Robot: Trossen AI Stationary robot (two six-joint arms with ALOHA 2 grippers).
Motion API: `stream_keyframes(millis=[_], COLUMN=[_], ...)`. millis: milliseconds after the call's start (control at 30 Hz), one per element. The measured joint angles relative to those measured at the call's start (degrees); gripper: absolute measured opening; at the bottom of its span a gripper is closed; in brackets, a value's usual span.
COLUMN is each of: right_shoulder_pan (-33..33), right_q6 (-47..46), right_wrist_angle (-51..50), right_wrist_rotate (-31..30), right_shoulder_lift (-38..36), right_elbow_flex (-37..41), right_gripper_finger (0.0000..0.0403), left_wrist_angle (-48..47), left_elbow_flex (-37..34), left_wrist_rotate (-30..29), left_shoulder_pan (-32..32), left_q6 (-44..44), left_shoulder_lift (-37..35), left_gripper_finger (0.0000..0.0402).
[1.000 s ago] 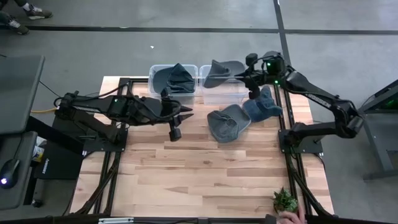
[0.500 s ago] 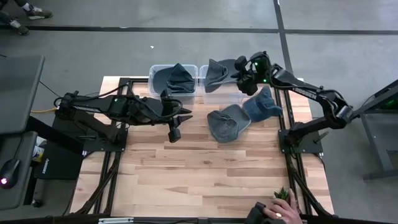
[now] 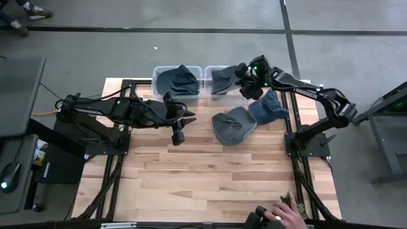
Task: Pick and place caps into container
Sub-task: Put the left gray cap into the right transparent container
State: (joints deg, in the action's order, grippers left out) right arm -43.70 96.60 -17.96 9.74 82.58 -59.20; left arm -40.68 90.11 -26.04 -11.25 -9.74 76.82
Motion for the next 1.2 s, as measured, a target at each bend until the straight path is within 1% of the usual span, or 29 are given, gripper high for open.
stream_keyframes(millis=[267,333,567,667,800,1000,1100,1200], right_shoulder_pan=[-0.7,-0.9,-0.9,-0.9,-1.3,-2.8,-3.7,-4.7], right_q6=[-2.1,-3.4,-8.2,-11.4,-17.4,-22.8,-24.1,-24.6], right_wrist_angle=[-1.3,-0.8,2.8,2.8,2.8,2.3,0.8,-0.7], right_wrist_rotate=[0.2,0.2,-0.2,-0.6,-2.7,-7.4,-10.3,-14.1], right_shoulder_lift=[0.1,0.1,0.1,0.0,0.0,0.0,0.0,-0.1], right_elbow_flex=[0.0,0.0,0.0,0.0,0.0,0.0,0.0,0.0], right_gripper_finger=[0.0005,0.0011,0.0081,0.0104,0.0129,0.0172,0.0192,0.0204], left_wrist_angle=[0.1,0.1,0.1,0.1,0.0,0.0,0.0,0.0], left_elbow_flex=[0.0,0.0,0.0,0.0,0.0,0.0,0.0,0.0], left_wrist_rotate=[0.0,0.0,-0.1,-0.1,-0.1,-0.1,-0.1,0.0], left_shoulder_pan=[0.0,0.0,0.0,0.0,0.0,0.0,0.0,0.0], left_q6=[0.0,0.0,0.0,0.0,0.0,0.0,0.0,0.0], left_shoulder_lift=[0.0,0.0,0.0,0.0,0.0,0.0,0.0,0.0], left_gripper_finger=[0.0074,0.0074,0.0074,0.0074,0.0074,0.0074,0.0074,0.0074])
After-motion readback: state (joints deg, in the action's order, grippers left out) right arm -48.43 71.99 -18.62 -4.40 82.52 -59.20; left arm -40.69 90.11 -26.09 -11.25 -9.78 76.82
